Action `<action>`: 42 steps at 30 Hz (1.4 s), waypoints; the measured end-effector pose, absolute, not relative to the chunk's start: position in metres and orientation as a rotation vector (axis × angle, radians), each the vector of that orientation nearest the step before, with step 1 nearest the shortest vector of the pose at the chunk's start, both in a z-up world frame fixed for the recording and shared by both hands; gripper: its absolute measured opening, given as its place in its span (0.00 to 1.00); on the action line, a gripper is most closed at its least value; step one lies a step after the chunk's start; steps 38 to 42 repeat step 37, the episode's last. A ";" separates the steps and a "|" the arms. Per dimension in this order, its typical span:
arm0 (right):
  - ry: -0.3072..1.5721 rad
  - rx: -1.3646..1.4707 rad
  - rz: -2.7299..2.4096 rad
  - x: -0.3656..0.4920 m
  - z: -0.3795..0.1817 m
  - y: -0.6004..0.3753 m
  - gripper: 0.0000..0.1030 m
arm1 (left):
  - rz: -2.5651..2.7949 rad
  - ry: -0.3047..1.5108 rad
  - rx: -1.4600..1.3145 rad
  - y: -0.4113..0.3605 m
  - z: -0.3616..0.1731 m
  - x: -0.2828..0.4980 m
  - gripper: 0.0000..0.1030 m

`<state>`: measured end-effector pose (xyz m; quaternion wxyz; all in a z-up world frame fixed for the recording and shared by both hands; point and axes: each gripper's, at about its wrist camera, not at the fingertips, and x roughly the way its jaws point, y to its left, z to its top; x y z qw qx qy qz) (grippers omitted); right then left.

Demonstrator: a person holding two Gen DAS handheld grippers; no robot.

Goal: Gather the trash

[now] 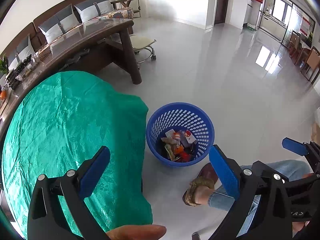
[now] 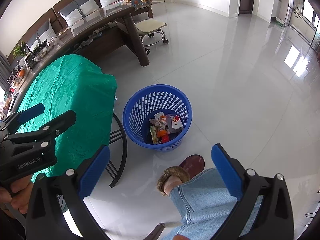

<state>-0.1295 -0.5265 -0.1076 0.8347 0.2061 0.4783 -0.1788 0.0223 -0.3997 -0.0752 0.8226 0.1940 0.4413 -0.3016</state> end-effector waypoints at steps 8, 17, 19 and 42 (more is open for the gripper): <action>1.017 0.437 -0.382 -0.129 -0.109 -0.528 0.95 | -0.644 0.940 0.413 -0.400 -0.076 0.023 0.95; 1.020 0.436 -0.390 -0.129 -0.110 -0.531 0.95 | -0.651 0.941 0.417 -0.401 -0.078 0.022 0.95; 1.022 0.437 -0.393 -0.129 -0.111 -0.532 0.95 | -0.655 0.943 0.419 -0.402 -0.079 0.021 0.95; 1.018 0.442 -0.427 -0.134 -0.108 -0.542 0.95 | -0.681 0.941 0.397 -0.403 -0.072 0.017 0.95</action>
